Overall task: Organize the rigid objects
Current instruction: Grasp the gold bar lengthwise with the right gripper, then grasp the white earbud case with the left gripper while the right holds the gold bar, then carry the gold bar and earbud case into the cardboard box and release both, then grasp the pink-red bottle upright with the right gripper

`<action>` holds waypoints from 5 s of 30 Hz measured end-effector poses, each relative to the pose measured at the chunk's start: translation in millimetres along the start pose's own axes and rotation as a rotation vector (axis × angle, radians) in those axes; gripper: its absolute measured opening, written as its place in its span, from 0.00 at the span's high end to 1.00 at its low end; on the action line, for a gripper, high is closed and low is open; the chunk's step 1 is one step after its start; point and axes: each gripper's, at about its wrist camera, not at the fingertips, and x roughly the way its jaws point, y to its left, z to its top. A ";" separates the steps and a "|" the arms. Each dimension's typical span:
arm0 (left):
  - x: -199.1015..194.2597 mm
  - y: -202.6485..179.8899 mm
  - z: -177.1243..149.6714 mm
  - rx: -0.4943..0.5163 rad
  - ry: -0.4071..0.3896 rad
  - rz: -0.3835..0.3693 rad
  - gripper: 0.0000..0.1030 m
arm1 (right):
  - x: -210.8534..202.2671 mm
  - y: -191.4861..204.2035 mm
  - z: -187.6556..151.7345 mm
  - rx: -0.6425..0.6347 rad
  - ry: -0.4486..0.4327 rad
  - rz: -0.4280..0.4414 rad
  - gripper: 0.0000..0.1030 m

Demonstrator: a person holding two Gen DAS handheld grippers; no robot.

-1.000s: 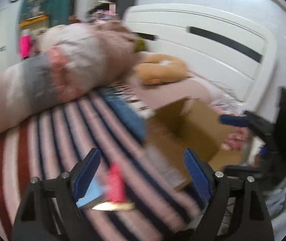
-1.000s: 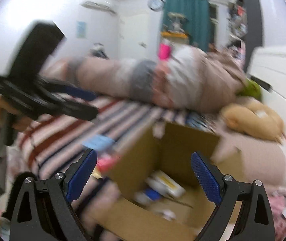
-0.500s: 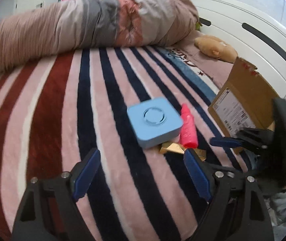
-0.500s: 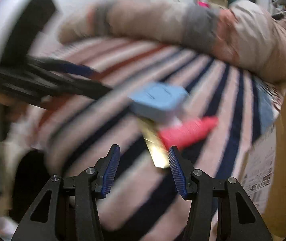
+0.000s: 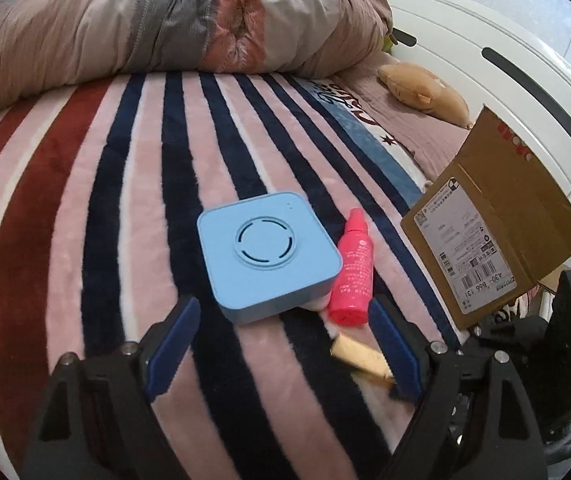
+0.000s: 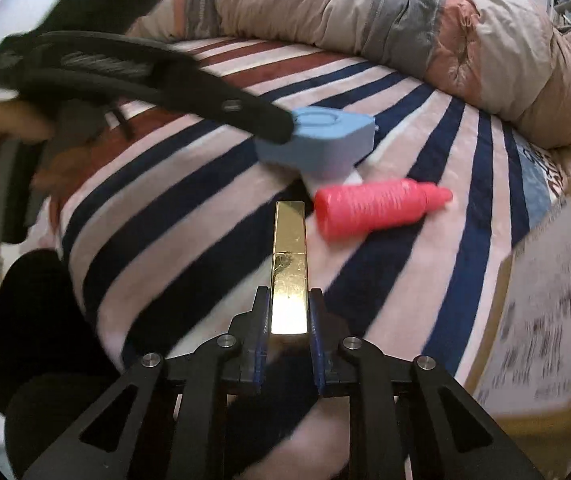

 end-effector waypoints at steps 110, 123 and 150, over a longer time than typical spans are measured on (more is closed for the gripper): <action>6.9 -271.4 95.7 0.569 0.044 -0.139 0.23 | -217.3 -167.7 -54.5 0.333 -0.255 -0.457 0.00; -63.2 -95.6 70.7 0.304 -0.106 0.157 0.19 | -222.7 -85.2 12.0 0.189 -0.465 -0.215 0.00; -31.0 16.1 -7.0 0.049 -0.043 0.045 0.19 | 23.0 -68.9 51.1 0.427 -0.047 -0.145 0.74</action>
